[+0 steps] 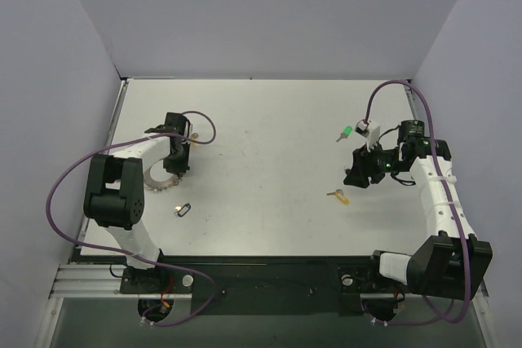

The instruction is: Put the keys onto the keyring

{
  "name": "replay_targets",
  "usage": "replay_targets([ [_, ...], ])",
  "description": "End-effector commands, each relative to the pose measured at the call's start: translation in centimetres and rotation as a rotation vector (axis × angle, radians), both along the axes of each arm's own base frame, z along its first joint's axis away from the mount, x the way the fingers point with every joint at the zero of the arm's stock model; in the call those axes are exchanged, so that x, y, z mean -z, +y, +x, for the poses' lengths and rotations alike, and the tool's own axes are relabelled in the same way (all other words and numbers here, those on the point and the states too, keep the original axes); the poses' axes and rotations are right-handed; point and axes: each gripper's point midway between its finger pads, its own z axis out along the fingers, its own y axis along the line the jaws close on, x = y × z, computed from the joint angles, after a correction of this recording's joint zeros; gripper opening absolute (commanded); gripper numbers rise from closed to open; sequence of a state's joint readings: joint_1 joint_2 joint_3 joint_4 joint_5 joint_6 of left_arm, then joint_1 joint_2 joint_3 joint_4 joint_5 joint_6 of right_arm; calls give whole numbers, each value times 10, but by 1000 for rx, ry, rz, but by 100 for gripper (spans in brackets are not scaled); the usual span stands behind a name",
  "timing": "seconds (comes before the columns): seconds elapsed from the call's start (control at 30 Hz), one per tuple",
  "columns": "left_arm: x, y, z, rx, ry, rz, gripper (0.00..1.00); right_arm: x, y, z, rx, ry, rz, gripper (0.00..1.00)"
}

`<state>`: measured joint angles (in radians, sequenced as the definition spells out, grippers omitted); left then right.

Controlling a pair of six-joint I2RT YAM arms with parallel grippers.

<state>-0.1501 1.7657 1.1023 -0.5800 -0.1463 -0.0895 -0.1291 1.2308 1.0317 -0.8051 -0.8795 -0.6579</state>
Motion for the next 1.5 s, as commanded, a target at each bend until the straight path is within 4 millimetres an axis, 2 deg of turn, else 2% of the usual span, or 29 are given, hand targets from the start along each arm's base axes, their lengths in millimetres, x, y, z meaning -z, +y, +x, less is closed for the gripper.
replay_targets([
  [0.0, -18, -1, 11, 8, -39, 5, 24, 0, 4, -7, -25, 23, 13, 43],
  [0.43, -25, -4, 13, 8, -65, 11, 23, 1, 4, -7, -25, 24, 13, 43],
  [0.57, -27, -3, 13, 6, -69, 8, 16, 0, 4, -7, -25, 21, 13, 43],
  [0.67, -27, -3, 13, 7, -68, 9, 0, 1, 4, -7, -24, 24, 13, 43],
  [0.73, -32, -3, 14, 7, -82, 12, 0, 1, 4, -7, -25, 25, 12, 43],
  [1.03, -83, 6, 15, 1, -223, 38, 0, 1, 4, -7, -23, 26, 12, 43],
  [1.13, -98, 5, 14, 6, -265, 28, 0, 3, 4, -8, -24, 32, 11, 43],
  [1.2, -116, 1, 13, 18, -311, 5, 0, 3, 4, -7, -24, 31, 10, 43],
  [1.37, -158, -28, 13, 116, -409, -51, 0, 5, 4, -8, -33, 36, 9, 43],
  [1.47, -180, -56, 8, 226, -446, -63, 0, 3, 5, -11, -56, 27, 15, 43],
])
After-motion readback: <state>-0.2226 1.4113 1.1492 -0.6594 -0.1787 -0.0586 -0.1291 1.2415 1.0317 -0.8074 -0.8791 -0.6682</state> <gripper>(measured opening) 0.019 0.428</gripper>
